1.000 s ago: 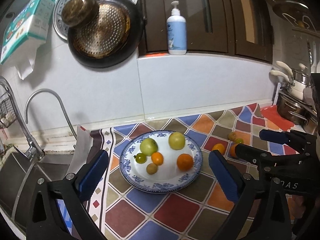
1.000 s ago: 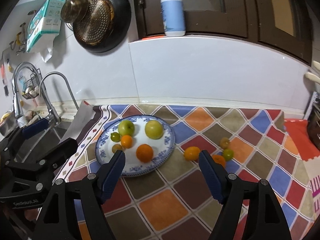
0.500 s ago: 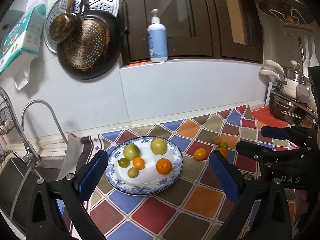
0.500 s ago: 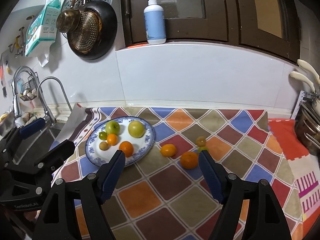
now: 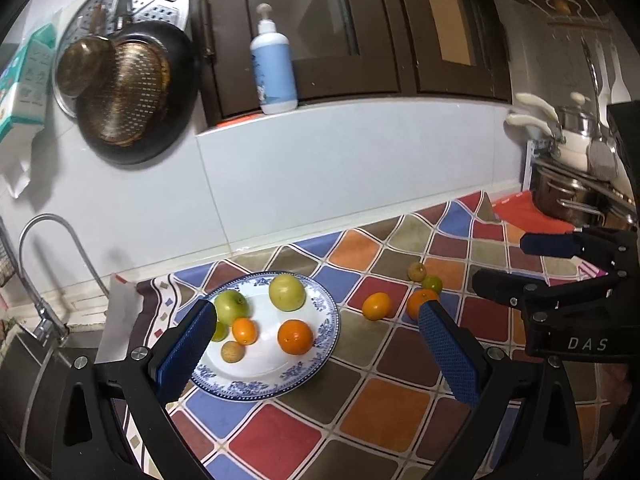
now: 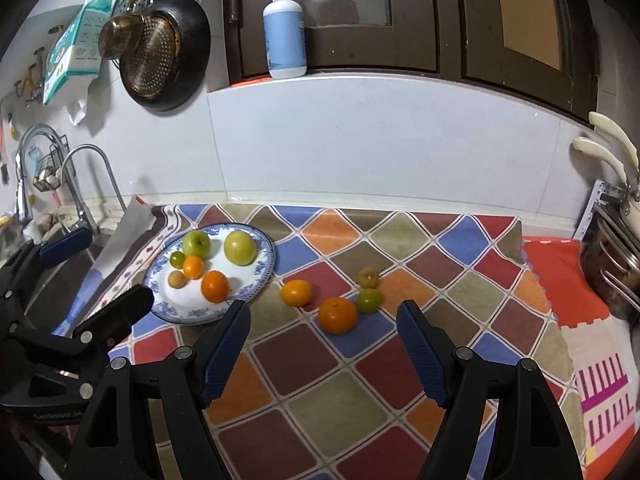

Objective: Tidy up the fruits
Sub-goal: 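Grasp a medium orange with the left tool while the right tool grasps a large orange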

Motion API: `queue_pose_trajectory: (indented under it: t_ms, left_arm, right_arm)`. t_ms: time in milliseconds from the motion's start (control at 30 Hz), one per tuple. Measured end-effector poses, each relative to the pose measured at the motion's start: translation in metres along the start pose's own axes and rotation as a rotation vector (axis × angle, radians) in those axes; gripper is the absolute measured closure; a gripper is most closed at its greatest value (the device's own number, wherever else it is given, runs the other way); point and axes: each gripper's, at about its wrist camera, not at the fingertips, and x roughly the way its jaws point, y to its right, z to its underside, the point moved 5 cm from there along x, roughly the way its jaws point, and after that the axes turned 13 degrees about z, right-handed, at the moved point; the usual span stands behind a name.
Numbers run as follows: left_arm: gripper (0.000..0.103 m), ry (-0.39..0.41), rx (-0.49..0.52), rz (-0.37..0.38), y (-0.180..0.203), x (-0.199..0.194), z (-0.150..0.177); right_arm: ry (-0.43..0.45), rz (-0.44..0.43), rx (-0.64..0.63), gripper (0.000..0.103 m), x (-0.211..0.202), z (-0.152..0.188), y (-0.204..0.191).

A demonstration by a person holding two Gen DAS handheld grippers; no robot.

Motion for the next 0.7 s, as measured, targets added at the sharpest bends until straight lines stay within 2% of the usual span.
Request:
queue_pose_trajectory:
  t_ms: [233, 433, 600, 700]
  left_arm:
    - [0.005, -0.047, 0.057, 0.059, 0.001, 0.033, -0.001]
    - [0.02, -0.101, 0.108, 0.112, 0.001, 0.062, 0.001]
    - [0.032, -0.176, 0.118, 0.187, -0.001, 0.093, 0.006]
    - [0.035, -0.22, 0.123, 0.228, -0.001, 0.108, 0.009]
  right_arm:
    - [-0.03, -0.001, -0.014, 0.027, 0.022, 0.003, 0.002]
    - [-0.069, -0.008, -0.032, 0.029, 0.047, 0.008, -0.002]
    - [-0.128, -0.016, -0.034, 0.039, 0.072, 0.017, -0.002]
    - [-0.162, -0.02, -0.032, 0.041, 0.086, 0.023, -0.003]
